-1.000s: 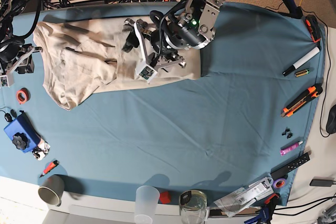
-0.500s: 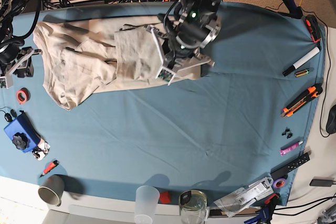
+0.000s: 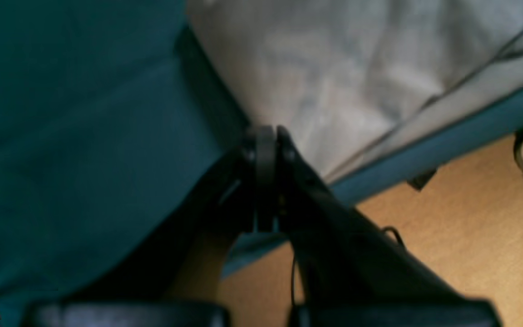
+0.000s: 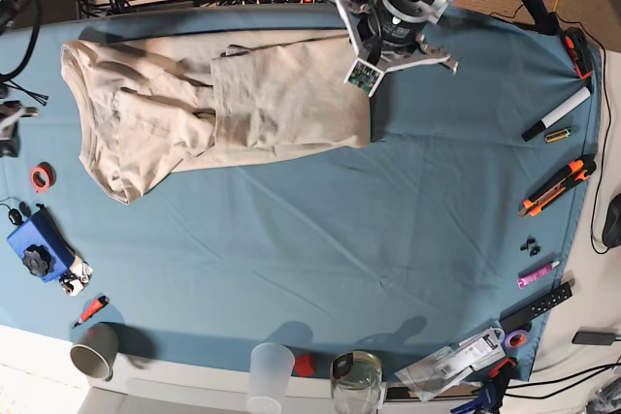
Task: Fold the T-shirt properly
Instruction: 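Hold the left gripper still while the right gripper moves to the folded end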
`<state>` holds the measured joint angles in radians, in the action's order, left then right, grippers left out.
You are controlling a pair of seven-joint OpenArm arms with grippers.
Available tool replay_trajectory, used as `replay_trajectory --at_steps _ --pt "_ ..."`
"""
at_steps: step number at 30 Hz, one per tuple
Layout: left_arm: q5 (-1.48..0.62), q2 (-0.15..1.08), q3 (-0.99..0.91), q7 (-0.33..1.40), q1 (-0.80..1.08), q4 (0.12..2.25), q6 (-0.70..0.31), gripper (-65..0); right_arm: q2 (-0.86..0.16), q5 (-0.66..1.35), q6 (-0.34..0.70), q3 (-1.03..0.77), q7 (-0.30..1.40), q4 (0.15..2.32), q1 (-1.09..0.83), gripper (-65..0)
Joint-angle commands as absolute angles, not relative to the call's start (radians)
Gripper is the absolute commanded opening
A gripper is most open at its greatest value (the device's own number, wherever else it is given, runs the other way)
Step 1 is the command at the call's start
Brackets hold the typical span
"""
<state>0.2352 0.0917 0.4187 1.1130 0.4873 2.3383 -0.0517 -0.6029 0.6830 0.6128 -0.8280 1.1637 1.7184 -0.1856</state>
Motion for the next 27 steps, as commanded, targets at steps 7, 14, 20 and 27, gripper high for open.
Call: replay_trajectory --at_steps 7,14,20,27 --pt "0.222 0.085 0.423 1.092 0.495 2.356 -0.048 -65.0 -0.78 1.191 0.698 -0.856 1.339 1.344 -0.173 -47.8" --pt "0.104 0.083 0.423 1.092 0.505 2.356 -0.053 -65.0 -0.812 1.336 0.698 -0.845 1.396 1.036 -0.041 -47.8" --pt "0.092 0.083 0.423 1.092 0.505 2.356 -0.052 -65.0 -0.811 1.335 0.698 -0.698 1.396 0.907 0.02 -47.8" --pt "0.093 0.083 0.423 1.092 0.505 2.356 -0.053 -65.0 -0.812 1.335 0.698 -0.517 1.396 0.907 0.02 -47.8"
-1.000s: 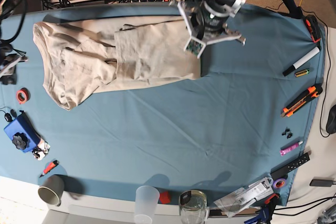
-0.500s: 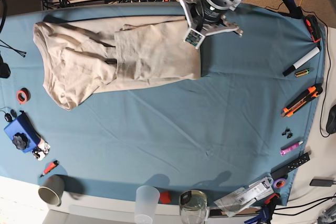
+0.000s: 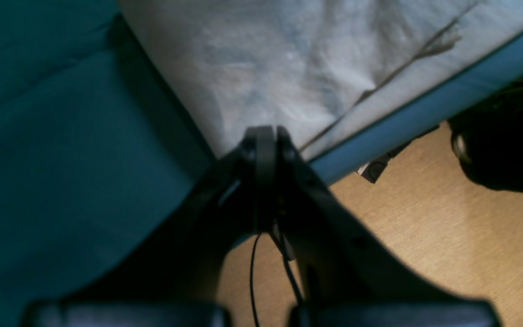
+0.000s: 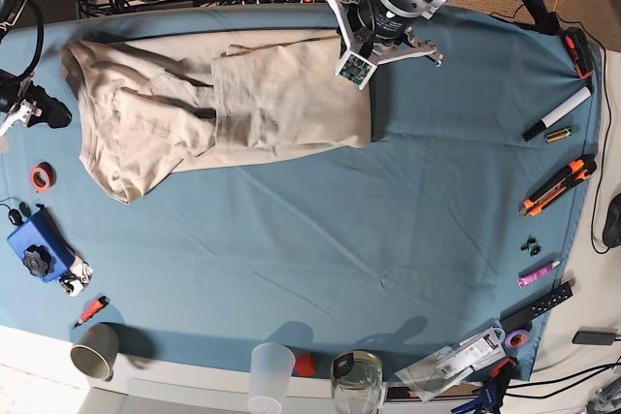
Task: Fold the T-shirt properly
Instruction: 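Hold the left gripper still while the right gripper moves to the folded end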
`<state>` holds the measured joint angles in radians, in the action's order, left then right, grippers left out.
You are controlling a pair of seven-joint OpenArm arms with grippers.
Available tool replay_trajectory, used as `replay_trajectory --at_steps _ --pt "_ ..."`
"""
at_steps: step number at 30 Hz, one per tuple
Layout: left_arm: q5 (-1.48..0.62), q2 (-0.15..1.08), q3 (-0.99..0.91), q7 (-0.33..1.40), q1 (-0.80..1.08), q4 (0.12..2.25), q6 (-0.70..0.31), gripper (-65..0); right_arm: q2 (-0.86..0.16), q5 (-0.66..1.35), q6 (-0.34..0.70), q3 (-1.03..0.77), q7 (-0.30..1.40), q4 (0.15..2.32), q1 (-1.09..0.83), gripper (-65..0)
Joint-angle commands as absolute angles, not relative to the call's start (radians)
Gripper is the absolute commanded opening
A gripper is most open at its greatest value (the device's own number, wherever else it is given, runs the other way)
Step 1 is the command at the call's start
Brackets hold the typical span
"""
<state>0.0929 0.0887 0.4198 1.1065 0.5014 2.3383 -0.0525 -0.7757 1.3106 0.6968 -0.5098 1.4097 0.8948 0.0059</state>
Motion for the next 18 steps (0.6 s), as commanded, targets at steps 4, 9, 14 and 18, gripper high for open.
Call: replay_trajectory --at_steps 4,9,14,18 --pt "0.092 0.083 0.423 1.092 0.505 2.356 -0.053 -65.0 -0.812 1.335 0.698 -0.518 1.396 0.907 0.019 -45.0" --pt "0.093 0.083 0.423 1.091 0.505 2.356 -0.053 -65.0 -0.814 1.337 0.698 -0.518 1.396 0.909 0.019 -41.3" --pt "0.092 0.083 0.423 1.091 0.505 2.356 -0.053 -65.0 -0.812 1.373 0.698 -0.518 1.396 0.909 0.02 -41.3" --pt "0.093 0.083 0.423 1.091 0.504 2.356 -0.053 -65.0 -0.783 1.256 0.698 -0.518 1.396 0.908 0.025 -41.3"
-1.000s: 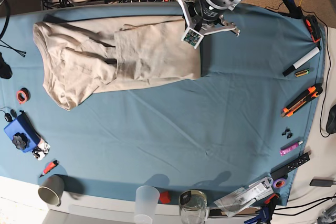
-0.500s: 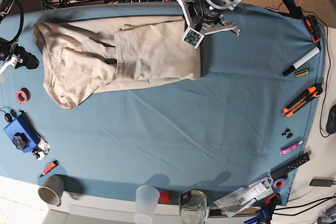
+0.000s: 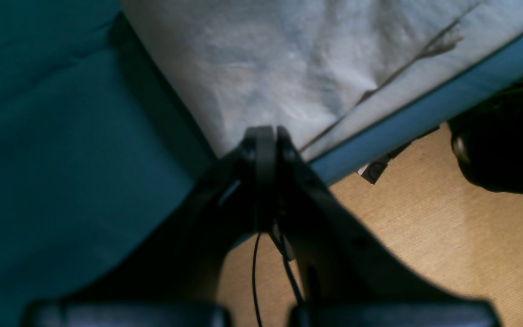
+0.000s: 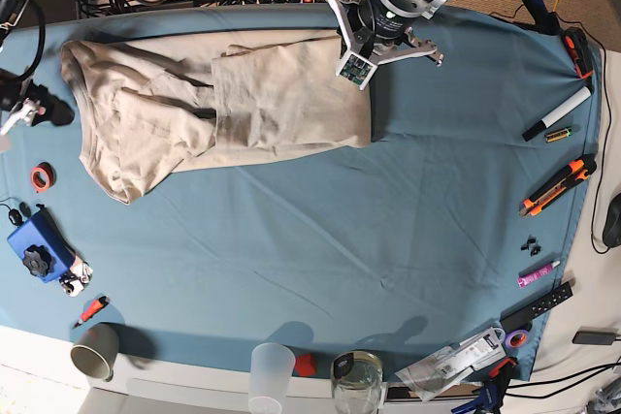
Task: Fold the T-shirt properly
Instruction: 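Hold the left gripper still while the right gripper moves to the folded end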
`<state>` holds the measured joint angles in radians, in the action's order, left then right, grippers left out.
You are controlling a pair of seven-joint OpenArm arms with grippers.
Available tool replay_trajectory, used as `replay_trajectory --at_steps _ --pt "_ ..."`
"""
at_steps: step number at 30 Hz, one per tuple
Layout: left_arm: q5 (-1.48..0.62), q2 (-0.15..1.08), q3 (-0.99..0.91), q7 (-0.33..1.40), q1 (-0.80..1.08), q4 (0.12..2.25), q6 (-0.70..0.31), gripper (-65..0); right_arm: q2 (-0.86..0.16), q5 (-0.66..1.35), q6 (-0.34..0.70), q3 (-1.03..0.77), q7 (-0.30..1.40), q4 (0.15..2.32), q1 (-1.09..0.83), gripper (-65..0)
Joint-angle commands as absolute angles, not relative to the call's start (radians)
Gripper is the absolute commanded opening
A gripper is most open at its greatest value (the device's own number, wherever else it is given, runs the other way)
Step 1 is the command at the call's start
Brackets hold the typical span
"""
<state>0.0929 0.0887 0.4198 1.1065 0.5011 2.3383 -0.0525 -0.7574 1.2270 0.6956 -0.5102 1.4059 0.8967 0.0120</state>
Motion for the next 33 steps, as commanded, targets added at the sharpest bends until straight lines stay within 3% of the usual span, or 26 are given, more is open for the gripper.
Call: replay_trajectory --at_steps 1,17,33 --pt "0.092 0.083 0.423 1.092 0.505 2.356 -0.052 -65.0 -0.77 1.225 0.698 -0.518 1.393 0.908 0.026 -41.3" --pt "0.093 0.083 0.423 1.091 0.507 2.356 -0.053 -65.0 -0.583 1.133 0.698 -0.518 1.396 0.908 0.028 -41.3" --pt "0.092 0.083 0.423 1.076 0.507 2.356 -0.052 -65.0 -0.544 1.196 0.698 -0.517 1.396 0.908 0.011 -41.3"
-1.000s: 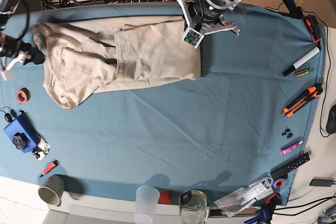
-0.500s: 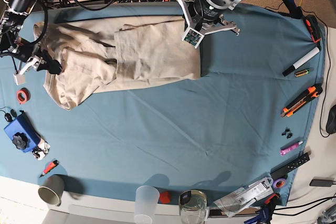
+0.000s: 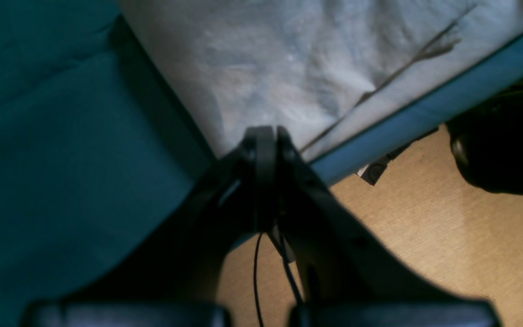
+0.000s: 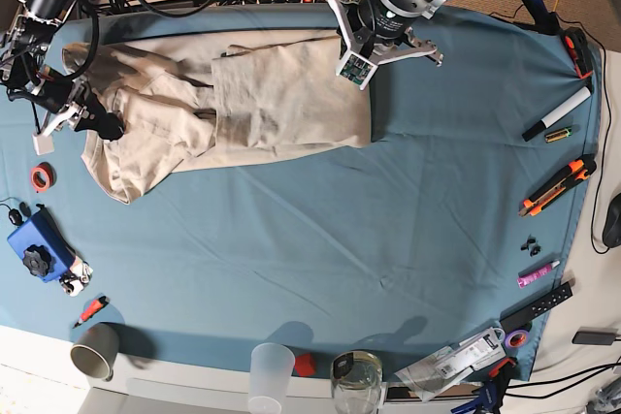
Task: Fold the T-shirt properly
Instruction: 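Hold the left gripper still while the right gripper moves to the folded end, then grasp the shirt end with the right gripper and fold it onto the stack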
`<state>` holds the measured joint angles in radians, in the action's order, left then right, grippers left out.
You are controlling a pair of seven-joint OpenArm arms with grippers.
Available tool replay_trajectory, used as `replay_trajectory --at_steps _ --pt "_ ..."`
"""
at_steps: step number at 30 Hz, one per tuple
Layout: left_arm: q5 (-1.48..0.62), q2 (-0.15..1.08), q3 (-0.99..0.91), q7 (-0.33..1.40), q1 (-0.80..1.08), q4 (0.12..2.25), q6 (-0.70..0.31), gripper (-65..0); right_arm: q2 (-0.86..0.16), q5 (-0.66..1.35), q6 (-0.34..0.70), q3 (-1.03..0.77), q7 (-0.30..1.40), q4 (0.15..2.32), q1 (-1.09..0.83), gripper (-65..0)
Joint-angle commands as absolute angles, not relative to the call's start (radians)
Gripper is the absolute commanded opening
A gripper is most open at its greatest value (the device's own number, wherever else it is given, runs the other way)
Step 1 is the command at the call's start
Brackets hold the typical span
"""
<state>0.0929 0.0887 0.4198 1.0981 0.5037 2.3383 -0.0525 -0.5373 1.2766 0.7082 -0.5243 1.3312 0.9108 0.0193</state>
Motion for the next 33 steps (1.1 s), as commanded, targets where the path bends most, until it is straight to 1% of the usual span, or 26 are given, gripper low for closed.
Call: replay_trajectory --at_steps 1,6,8,9,12,13,14,18,22,24,28,33 --pt "0.092 0.083 0.423 1.076 0.507 2.356 -0.053 -65.0 -0.543 1.196 0.698 -0.517 1.396 0.909 0.011 -41.3" --pt "0.092 0.083 0.423 1.073 0.508 2.356 -0.053 -65.0 -0.543 1.2 0.698 -0.511 1.396 0.909 0.012 -41.3" --pt "0.092 0.083 0.423 1.073 0.508 2.356 -0.052 -65.0 -0.543 1.232 0.698 -0.511 1.396 0.909 0.012 -41.6" --pt "0.092 0.083 0.423 1.073 0.508 2.356 -0.052 -65.0 -0.543 1.243 0.698 -0.511 1.396 0.909 0.012 -43.8" --pt "0.092 0.083 0.423 1.073 0.508 2.356 -0.052 -65.0 -0.542 1.244 0.698 -0.511 1.396 0.909 0.012 -59.5" --pt "0.092 0.083 0.423 1.073 0.508 2.356 -0.052 -65.0 -0.542 1.242 0.698 -0.511 1.396 0.909 0.012 -63.7" --pt "0.092 0.083 0.423 1.073 0.508 2.356 -0.052 -65.0 -0.543 1.24 0.698 -0.511 1.396 0.909 0.012 -65.0" --pt "0.092 0.083 0.423 1.073 0.508 2.356 -0.052 -65.0 -0.543 1.249 0.698 -0.511 1.396 0.915 0.015 -65.0" --pt "0.092 0.083 0.423 1.065 0.521 2.356 -0.052 -65.0 -0.546 1.372 0.698 -0.513 1.396 0.98 0.01 -65.0" --pt "0.093 0.083 0.423 1.065 0.527 2.356 -0.052 -65.0 -0.546 1.417 0.698 -0.513 1.396 1.041 0.01 -65.0" --pt "0.093 0.083 0.423 1.077 0.538 2.356 -0.052 -65.0 -0.53 1.43 0.698 -0.512 1.396 1.192 -0.006 -65.0" --pt "0.092 0.083 0.423 1.081 0.538 2.356 -0.052 -65.0 -0.472 1.444 0.698 -0.512 1.396 1.399 -0.065 -65.0"
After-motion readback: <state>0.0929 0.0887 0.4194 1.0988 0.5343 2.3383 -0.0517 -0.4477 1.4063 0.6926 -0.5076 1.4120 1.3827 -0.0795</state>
